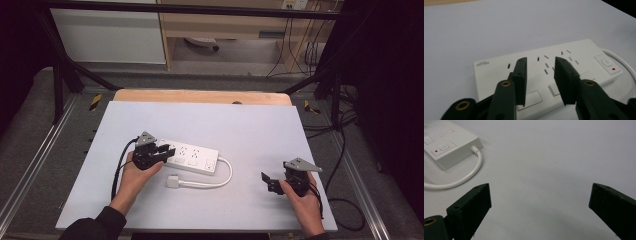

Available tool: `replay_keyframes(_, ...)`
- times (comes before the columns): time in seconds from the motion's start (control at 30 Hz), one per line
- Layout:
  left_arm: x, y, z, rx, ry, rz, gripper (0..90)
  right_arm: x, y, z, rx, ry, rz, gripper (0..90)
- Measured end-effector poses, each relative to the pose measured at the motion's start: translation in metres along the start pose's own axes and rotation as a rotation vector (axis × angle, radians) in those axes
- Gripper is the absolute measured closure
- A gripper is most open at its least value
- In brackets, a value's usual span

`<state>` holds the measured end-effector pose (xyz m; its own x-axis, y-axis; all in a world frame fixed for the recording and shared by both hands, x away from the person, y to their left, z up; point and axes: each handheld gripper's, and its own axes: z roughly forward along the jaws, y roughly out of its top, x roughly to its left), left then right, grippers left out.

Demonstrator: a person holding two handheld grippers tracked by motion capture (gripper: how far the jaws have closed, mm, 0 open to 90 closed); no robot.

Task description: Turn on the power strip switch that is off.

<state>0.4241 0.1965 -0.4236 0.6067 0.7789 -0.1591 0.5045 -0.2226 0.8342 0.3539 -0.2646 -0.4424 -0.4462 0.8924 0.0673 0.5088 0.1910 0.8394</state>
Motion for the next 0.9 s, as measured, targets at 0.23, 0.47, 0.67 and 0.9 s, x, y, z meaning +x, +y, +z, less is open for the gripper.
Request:
replay_keyframes(0.23, 0.000, 0.003, -0.001, -0.015, 0.011, -0.015, 42.4, 0.000, 0.000, 0.000, 0.000, 0.001, -0.002, 4.5)
replay_keyframes(0.47, -0.001, 0.007, 0.000, -0.003, 0.048, -0.035, 17.2, 0.000, 0.000, 0.001, 0.000, 0.002, -0.001, 4.4)
replay_keyframes(0.67, -0.003, 0.009, 0.003, 0.005, 0.048, -0.050, 8.5, 0.000, 0.000, 0.001, 0.001, 0.004, 0.001, 4.3)
replay_keyframes(0.9, -0.004, 0.012, 0.000, -0.005, 0.043, -0.047, 8.5, 0.000, 0.000, 0.000, 0.003, 0.004, 0.002, 4.2)
